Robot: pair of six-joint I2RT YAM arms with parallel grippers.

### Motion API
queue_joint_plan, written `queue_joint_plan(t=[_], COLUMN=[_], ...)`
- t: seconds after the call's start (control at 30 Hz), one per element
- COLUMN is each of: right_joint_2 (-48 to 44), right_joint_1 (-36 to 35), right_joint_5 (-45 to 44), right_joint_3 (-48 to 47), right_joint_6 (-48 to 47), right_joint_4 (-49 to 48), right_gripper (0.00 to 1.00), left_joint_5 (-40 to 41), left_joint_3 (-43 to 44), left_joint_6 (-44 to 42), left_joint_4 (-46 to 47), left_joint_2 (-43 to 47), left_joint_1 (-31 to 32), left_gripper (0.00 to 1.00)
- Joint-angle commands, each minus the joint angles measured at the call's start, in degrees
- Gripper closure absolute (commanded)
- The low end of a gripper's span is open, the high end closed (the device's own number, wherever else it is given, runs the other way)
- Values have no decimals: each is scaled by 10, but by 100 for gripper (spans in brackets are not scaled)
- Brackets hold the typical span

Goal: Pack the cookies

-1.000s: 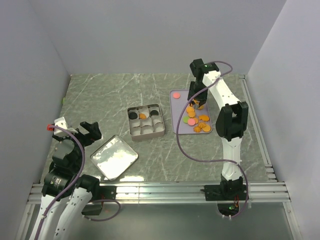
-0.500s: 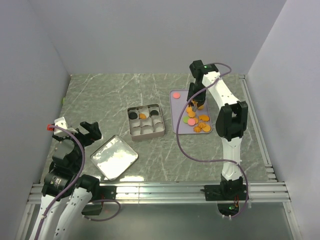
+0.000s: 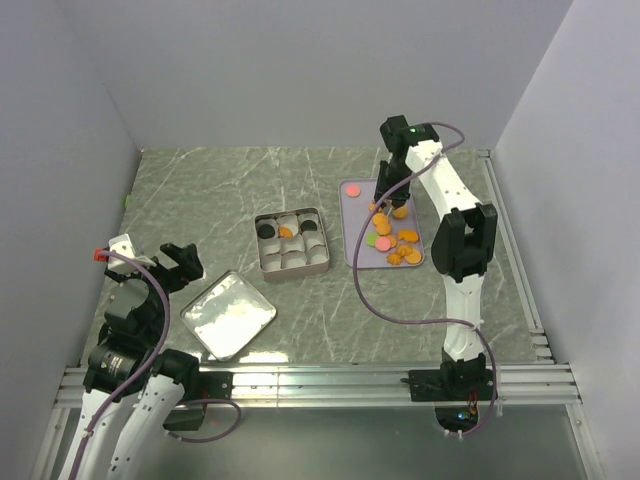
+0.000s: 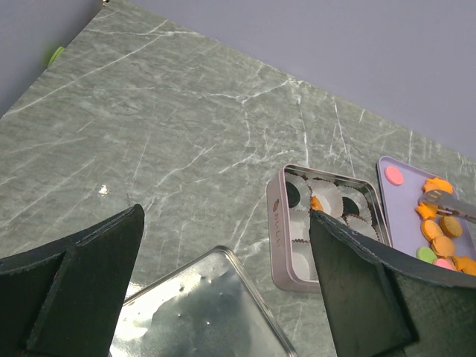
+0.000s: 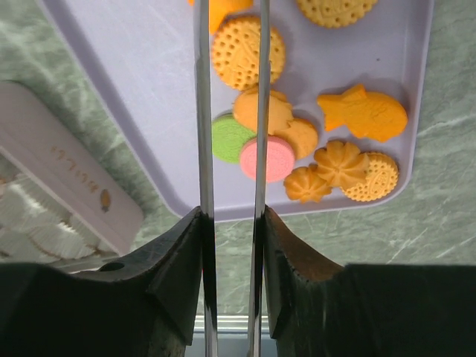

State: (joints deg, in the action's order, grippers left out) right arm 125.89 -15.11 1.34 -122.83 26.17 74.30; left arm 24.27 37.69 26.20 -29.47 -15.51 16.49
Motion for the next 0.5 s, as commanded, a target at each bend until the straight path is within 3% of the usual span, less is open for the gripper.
queue_joint_plan(t=[0.0, 0.23, 0.47], right_joint_2=[-47, -92, -120], right_joint_1=[-2, -13, -69], right_joint_5=[16, 46, 107], right_joint_3=[-51, -51, -72], right_joint_6=[11, 22, 54], right_joint_4=[13, 21, 18], right_gripper=[65, 66, 65], left_joint_5=[-1, 1, 0], left_joint_3=[0, 0, 0], left_joint_6=[-4, -4, -4], left_joint_4=[17, 16, 17], left_joint_2=[0, 8, 12], left_joint_1=[0, 0, 0], left_gripper=[1, 0, 1])
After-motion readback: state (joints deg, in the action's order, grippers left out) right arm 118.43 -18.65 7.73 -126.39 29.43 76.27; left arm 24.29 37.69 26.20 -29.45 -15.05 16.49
